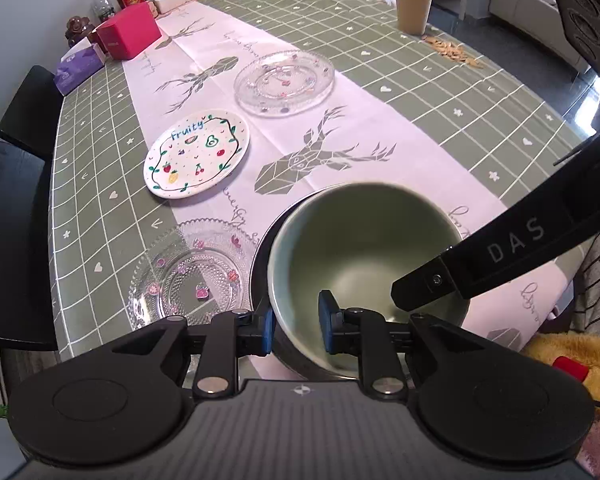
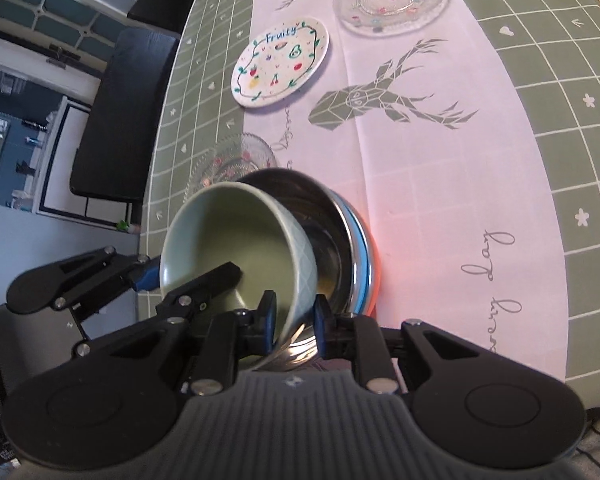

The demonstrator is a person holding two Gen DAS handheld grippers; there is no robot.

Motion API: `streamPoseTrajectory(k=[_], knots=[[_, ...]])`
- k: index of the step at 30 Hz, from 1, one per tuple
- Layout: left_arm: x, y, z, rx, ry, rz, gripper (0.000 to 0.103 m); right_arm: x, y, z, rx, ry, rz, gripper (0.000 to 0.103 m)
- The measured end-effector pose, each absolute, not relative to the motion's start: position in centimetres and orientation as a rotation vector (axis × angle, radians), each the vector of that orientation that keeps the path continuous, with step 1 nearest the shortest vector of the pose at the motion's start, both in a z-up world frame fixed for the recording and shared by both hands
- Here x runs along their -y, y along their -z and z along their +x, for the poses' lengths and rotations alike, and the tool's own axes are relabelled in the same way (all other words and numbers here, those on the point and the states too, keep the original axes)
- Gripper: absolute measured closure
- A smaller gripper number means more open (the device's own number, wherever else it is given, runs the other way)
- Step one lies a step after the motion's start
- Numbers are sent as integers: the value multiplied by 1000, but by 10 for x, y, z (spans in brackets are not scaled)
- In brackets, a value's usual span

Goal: Organize plates and bowls
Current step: 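Lift and carry the green bowl with both grippers over the orange and blue bowls, then lower the green bowl into the bowl stack and open both grippers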

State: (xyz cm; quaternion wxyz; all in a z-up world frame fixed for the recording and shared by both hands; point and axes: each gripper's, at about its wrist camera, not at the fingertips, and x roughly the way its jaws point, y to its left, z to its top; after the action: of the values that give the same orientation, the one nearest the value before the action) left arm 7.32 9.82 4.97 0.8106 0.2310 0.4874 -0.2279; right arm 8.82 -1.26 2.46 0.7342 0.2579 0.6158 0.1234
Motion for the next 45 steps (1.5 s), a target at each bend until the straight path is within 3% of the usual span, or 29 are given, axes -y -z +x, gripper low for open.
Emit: streamPoseTrajectory(k=[10,15,19,23,34,37,41,45], knots=[[-90,-43,68,-1015,451,583,75,6,-28,90,-1338,-224,497,80],[-92,-44,69,-1020,460,573,75,-7,-31,97,-1386,-270,460,52],[-91,-42,68,-1016,454,586,76,-11,-32,101,-1410,-256,447,52],[-91,-42,68,-1008,453,590,76,-9,-42,105,-1379,-250,449,38],[-100,-53,73,-992,470,499,73,7,-62,98,-1332,-247,429,33],[-107,-59,75,-969,453,462,65,15,-66,96,-1294,-251,416,36],[-114,-60,76,-958,404,463,65,21,-69,100,-1199,-276,376,49],[-122,-60,72,-968,430,453,65,9,-63,108,-1139,-340,236,91]])
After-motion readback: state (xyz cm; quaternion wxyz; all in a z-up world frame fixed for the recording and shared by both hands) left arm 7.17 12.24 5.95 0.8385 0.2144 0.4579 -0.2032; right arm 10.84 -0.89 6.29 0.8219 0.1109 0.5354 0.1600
